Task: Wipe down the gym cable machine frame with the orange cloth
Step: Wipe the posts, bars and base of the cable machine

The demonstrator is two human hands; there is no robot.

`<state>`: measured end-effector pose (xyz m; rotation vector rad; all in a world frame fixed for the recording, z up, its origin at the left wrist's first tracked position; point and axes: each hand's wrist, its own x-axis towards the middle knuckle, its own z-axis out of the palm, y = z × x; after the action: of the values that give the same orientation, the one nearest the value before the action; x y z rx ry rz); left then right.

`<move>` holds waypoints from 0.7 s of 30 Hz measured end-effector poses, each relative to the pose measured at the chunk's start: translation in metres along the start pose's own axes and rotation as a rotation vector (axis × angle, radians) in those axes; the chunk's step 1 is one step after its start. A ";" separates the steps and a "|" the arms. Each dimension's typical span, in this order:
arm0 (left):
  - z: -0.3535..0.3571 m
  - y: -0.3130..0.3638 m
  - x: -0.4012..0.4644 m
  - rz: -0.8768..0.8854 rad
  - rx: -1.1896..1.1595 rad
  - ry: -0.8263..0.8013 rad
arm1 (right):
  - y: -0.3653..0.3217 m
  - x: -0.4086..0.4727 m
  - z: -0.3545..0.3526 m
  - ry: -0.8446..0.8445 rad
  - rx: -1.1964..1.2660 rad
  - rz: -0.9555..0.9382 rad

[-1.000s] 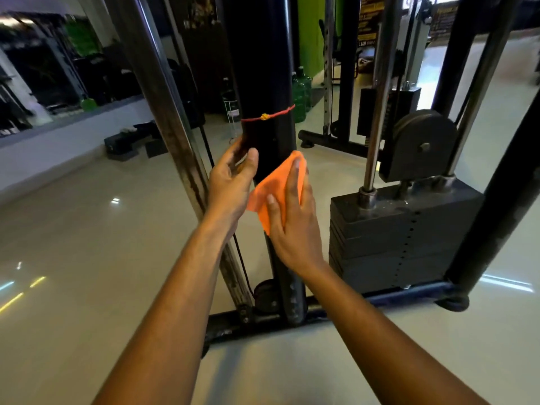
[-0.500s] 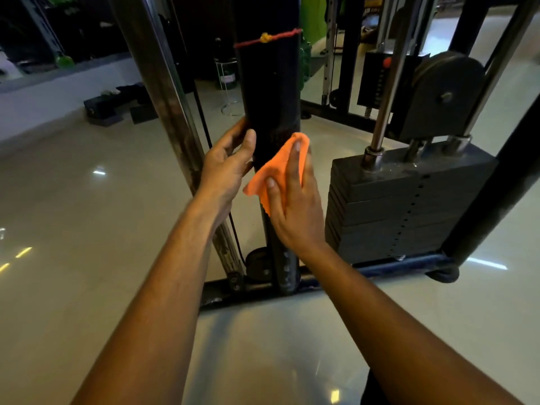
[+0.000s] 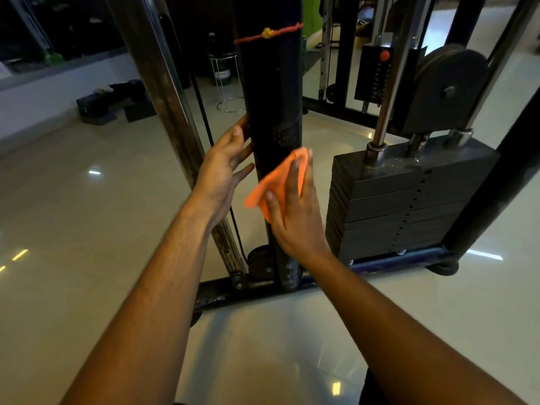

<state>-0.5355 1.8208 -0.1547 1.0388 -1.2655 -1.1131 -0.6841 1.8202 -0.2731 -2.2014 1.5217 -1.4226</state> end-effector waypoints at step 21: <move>-0.007 -0.024 -0.004 -0.084 0.093 -0.011 | -0.010 -0.003 0.010 0.093 0.083 0.091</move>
<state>-0.5295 1.8201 -0.1798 1.1658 -1.3029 -1.1336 -0.6701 1.8234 -0.2757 -2.0181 1.5401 -1.5498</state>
